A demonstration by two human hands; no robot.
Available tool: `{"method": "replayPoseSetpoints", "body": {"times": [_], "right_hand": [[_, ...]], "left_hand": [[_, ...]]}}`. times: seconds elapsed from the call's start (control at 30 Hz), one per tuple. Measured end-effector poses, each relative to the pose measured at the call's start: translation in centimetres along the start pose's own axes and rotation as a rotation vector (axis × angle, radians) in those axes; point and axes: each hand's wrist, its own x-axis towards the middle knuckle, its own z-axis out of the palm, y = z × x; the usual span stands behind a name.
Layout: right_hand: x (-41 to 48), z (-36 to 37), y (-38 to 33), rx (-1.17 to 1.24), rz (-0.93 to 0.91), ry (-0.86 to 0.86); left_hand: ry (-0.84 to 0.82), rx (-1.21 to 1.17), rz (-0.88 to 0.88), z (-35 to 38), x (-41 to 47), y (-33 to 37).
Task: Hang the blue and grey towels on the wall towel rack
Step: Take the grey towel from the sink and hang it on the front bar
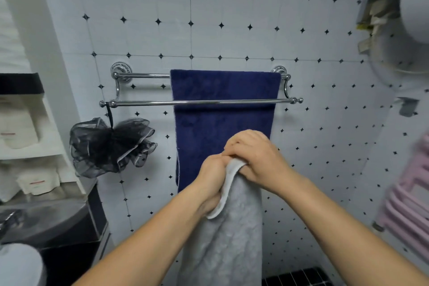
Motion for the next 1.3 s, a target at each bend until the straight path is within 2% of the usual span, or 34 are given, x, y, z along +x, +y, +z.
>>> {"method": "replayPoseSetpoints", "body": {"times": [0.13,0.23,0.3,0.37,0.47,0.63,0.73,0.87,1.03,1.2,1.3], "right_hand": [[-1.0,-0.2,0.1,0.578,0.382,0.097],[-1.2,-0.9,0.1,0.814,0.617,0.096],[-1.4,-0.7,-0.3,0.768,0.68,-0.023],[-1.5,0.3,-0.9,0.646,0.696,-0.12],[-1.1,2.1,-1.3,0.505,0.78,-0.071],[-0.7,4.2,-0.6,0.381,0.97,0.044],[-0.2,4.6,-0.2,0.393,0.986,0.127],[-0.3,3.6,1.6,0.524,0.989,0.233],[0.6,4.1,0.5,0.737,0.805,0.022],[-0.3,3.8,1.1,0.943,0.607,-0.049],[-1.4,3.8,1.0,0.889,0.458,-0.015]], "left_hand": [[-0.063,-0.22,-0.167,-1.9,0.2,0.5],[0.022,-0.196,-0.085,-4.0,0.8,1.0],[0.13,-0.071,0.008,-5.1,1.1,1.1],[0.141,0.035,0.053,-5.4,0.9,0.8],[0.11,0.09,0.059,-4.9,-0.3,-0.2],[0.145,0.076,0.168,-5.2,-0.9,-1.1],[0.194,0.169,0.242,-5.6,-1.0,-1.2],[0.291,0.213,0.312,-7.4,-0.7,-0.8],[0.261,0.323,0.35,-5.0,-0.9,-0.6],[0.243,0.206,0.312,-3.7,-1.5,-2.0],[0.221,0.139,0.248,-3.5,-1.5,-2.1]]}}
